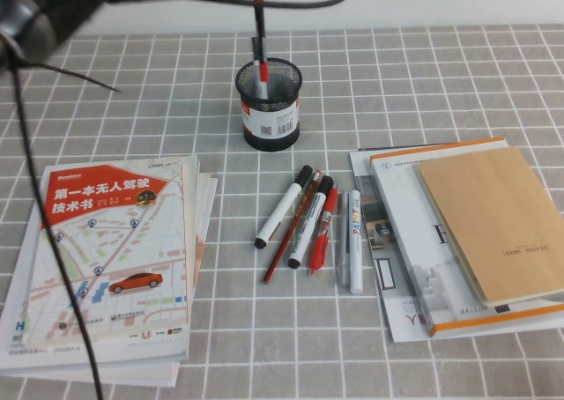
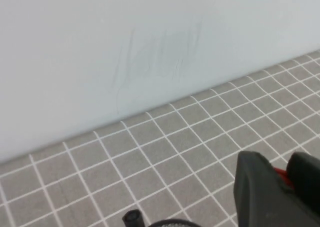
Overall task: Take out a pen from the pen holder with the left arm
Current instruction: 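Take a marker out of the pen holder and lay it on the table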
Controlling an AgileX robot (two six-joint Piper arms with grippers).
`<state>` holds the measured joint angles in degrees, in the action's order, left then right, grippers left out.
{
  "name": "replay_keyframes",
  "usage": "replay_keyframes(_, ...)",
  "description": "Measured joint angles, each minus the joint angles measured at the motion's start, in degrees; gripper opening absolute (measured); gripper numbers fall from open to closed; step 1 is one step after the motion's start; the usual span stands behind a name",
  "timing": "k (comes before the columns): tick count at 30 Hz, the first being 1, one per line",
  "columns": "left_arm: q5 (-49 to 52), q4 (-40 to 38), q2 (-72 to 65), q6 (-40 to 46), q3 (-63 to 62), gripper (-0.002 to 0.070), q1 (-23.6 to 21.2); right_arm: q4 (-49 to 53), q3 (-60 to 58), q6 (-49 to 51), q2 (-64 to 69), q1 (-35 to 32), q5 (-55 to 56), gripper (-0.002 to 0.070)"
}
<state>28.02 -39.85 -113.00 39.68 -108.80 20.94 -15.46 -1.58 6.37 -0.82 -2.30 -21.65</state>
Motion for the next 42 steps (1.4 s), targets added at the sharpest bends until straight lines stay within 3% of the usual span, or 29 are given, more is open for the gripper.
replay_keyframes(6,10.0,13.3,8.6,-7.4,0.0,0.0079,0.0,0.0,0.0,0.0,0.0,0.0,0.0,-0.0013)
replay_keyframes(19,41.6,21.0,11.5,-12.5,-0.1,0.0079,0.0,0.0,0.0,0.0,0.0,0.0,0.0,-0.0013)
replay_keyframes(24,43.1,23.2,7.9,-15.5,-0.1,0.0079,0.9,0.0,0.0,0.0,0.0,0.0,0.0,-0.0013)
replay_keyframes(33,43.2,29.1,-2.4,-20.6,-0.1,0.0079,7.4,0.0,0.0,0.0,0.0,0.0,0.0,-0.0013)
replay_keyframes(42,42.9,31.0,-10.8,-22.4,-0.1,0.0078,8.0,0.0,0.0,0.0,0.0,0.0,0.0,-0.0013)
